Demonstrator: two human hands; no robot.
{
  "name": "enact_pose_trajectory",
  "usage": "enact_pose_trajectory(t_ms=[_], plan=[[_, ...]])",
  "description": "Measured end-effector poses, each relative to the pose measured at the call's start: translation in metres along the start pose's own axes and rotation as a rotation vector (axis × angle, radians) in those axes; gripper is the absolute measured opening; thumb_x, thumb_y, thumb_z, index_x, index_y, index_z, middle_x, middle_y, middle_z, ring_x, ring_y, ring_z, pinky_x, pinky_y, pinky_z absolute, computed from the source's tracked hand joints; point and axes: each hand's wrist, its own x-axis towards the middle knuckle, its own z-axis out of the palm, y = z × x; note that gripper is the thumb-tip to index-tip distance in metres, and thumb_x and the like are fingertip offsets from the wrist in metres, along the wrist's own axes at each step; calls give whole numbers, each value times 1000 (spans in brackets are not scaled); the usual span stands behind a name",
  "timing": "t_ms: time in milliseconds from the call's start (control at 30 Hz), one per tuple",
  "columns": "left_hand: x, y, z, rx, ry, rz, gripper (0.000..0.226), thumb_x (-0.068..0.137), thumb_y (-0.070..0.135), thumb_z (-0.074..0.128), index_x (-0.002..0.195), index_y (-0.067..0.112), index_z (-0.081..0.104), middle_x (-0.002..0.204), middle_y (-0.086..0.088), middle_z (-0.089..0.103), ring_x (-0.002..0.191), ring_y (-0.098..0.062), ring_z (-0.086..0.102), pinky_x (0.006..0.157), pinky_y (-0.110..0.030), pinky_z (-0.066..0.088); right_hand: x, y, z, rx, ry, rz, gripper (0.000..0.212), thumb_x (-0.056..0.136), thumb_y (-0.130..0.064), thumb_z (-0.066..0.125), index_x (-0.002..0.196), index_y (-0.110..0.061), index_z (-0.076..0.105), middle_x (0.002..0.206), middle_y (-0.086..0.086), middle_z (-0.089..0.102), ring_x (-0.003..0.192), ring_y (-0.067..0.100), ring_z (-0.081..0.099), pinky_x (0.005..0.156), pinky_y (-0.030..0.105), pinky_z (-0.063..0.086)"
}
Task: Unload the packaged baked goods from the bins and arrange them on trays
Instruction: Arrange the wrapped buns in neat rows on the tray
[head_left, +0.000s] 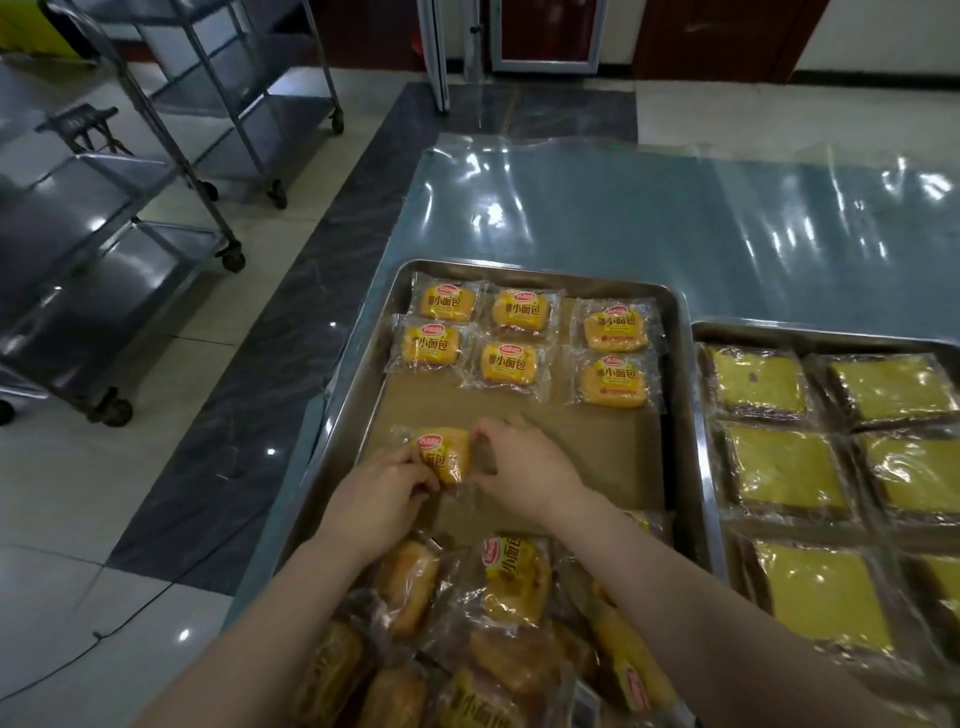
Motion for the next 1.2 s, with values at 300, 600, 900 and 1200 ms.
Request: enact_pose_trajectory(t_ms=[300,600,900,1200], plan=[[0,-22,3,48,-78,-81,63,92,56,39,148,34,20,147,-2,28,136,-26,27,114,-40,20,23,-24,33,-150,182,75,53,85,-33,65,133,-22,44,133,5,46,124,26,40,97,41,43],[13,-36,11,43,-212,11,72,94,58,28,147,31,-13,155,-1,-17,140,-16,-21,110,-34,-13,31,-20,24,-35,163,172,53,92,-27,59,141,-23,41,138,2,48,125,23,44,102,39,40],[-57,-15,4,-341,-191,-87,68,92,57,36,149,36,7,157,12,-1,144,-9,1,117,-35,11,-73,9,-26,16,-472,254,44,79,-47,70,117,-27,61,105,-12,62,95,7,58,78,23,45],[-105,4,8,-353,-160,-193,87,82,48,63,146,44,5,133,10,48,101,-6,53,85,-28,45,-78,17,-9,-67,183,371,58,78,-52,68,123,-23,44,124,3,52,112,25,53,88,41,49]])
